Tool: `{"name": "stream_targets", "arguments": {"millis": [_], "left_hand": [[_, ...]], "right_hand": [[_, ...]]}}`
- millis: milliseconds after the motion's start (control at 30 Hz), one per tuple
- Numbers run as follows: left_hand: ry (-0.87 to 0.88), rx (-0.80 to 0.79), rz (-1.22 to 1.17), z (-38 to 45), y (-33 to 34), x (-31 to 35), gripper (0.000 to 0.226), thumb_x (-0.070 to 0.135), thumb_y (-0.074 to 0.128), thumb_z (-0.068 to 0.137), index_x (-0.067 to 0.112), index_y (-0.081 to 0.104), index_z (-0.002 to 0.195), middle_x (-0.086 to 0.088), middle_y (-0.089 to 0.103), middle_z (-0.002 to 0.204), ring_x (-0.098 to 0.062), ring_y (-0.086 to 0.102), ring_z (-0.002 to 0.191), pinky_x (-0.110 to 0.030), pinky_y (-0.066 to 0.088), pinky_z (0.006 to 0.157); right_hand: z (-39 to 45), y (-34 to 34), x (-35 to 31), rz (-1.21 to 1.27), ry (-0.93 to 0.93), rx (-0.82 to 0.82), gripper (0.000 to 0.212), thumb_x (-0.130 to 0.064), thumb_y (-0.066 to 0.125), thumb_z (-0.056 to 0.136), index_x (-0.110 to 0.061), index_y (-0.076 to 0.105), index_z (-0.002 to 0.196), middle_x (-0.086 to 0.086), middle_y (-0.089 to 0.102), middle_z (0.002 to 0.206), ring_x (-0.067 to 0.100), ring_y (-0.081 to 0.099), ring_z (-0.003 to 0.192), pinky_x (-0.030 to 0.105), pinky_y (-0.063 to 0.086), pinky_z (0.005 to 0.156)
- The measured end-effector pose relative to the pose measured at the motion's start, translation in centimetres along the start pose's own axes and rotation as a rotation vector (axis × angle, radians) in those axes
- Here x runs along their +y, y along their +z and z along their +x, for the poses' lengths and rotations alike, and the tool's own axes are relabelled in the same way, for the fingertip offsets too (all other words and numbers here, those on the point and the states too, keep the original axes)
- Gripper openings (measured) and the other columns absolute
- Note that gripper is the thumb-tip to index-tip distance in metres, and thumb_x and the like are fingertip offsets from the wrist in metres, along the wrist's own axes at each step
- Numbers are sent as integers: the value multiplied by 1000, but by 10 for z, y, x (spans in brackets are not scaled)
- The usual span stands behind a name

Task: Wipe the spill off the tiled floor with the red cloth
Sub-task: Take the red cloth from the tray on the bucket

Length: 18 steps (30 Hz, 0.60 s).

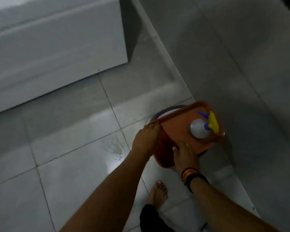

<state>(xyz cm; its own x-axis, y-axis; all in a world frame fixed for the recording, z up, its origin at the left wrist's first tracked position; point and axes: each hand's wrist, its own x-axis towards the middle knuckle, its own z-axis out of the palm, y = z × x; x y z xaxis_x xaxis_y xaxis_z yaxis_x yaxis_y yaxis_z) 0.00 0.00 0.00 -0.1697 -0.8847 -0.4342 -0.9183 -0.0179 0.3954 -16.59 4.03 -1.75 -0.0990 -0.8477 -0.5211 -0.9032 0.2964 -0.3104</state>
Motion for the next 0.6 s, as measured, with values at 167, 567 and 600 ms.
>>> {"name": "stream_targets", "arguments": {"millis": [167, 567, 600], "left_hand": [[208, -91, 339, 66, 52, -17, 55, 16, 60, 98, 11, 46, 151, -12, 51, 157, -38, 45, 145, -48, 39, 117], [284, -51, 653, 63, 38, -19, 41, 40, 70, 94, 21, 67, 130, -8, 59, 142, -32, 48, 134, -44, 38, 114], [263, -46, 556, 55, 29, -23, 42, 43, 68, 95, 19, 67, 129, -9, 59, 142, -32, 50, 133, -44, 40, 113]], "right_hand": [[43, 43, 33, -86, 105, -86, 43, -28, 58, 100, -9, 56, 138, 14, 58, 143, 35, 52, 134, 45, 41, 114], [38, 30, 40, 395, 219, -35, 20, -15, 73, 84, -10, 64, 100, 13, 66, 107, 37, 63, 105, 41, 55, 83], [31, 25, 37, 509, 255, -29, 19, -13, 73, 84, -11, 61, 98, 10, 66, 100, 37, 65, 100, 37, 54, 78]]}}
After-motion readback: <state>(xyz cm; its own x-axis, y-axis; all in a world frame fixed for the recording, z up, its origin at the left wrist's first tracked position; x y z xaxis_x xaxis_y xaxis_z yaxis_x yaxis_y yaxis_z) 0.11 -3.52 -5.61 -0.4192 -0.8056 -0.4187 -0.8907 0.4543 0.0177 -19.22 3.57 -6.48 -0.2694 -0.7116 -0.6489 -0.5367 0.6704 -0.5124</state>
